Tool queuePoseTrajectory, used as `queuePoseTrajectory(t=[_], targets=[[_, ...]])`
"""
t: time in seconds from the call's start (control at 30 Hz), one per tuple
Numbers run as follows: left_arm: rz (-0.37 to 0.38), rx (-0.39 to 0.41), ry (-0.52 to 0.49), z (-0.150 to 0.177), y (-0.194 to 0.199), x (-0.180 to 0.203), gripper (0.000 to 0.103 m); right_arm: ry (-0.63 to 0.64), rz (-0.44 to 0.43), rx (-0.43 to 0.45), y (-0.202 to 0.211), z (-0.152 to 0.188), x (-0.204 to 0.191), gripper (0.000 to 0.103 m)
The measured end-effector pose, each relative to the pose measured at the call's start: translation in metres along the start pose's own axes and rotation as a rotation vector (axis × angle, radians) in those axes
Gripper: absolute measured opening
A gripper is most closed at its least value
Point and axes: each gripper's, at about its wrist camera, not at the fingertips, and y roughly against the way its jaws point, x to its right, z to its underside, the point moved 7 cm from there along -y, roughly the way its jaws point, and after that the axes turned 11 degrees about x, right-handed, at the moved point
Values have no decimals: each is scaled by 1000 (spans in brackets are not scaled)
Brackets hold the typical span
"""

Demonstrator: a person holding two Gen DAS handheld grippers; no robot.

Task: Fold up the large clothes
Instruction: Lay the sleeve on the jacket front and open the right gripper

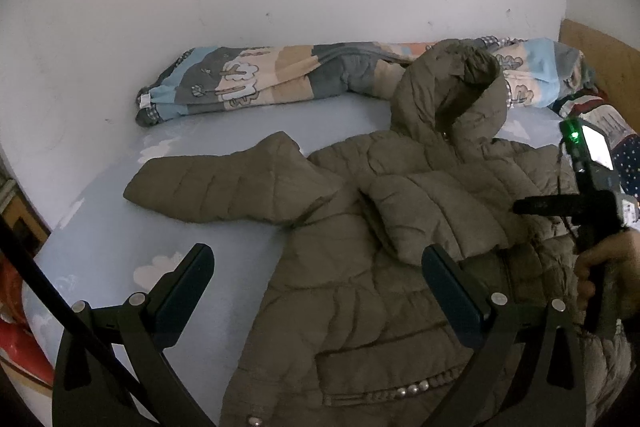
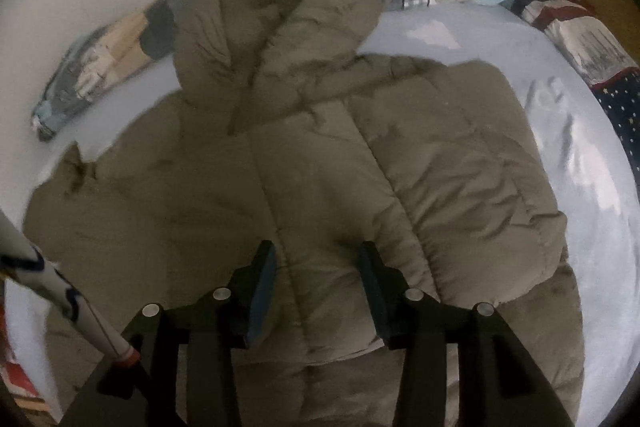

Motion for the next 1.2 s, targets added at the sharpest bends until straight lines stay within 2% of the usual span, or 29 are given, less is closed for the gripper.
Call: queuePoseTrajectory(t=[0.13,0.23,0.37,0.47,0.57,0.73,0.83,0.9,1.03,1.13,1.2], targets=[[6,-7,-1,1,-2,3,103,75,38,-13,-13,4,-7,51],[12,-7,-2,1,-2,5,103,80,30,-32,-10,-1,-6,51],[15,-2,1,1,-1,5,103,45,-6,11,19,-7,0,51],[17,-4,14,1,0,3,103,117,69,50,43,-6,6,52],[20,-6,21,2,1,3,103,166,77,83,66,2,2,52],[19,-20,18,5,-2,4,103,134,84,69,74,14,16,54],[16,-34,7,8,-5,7,103,90,100,69,67,19,36,54],[15,-41,-4,10,-8,10,103,66,80,62,60,26,44,53],[22,-73,-3,15,-17,18,103,37,69,-24,37,40,52,53],[29,-83,-1,16,-22,24,103,31,44,-6,46,36,46,53],[32,-81,-14,17,-22,32,103,58,43,38,61,30,39,53]])
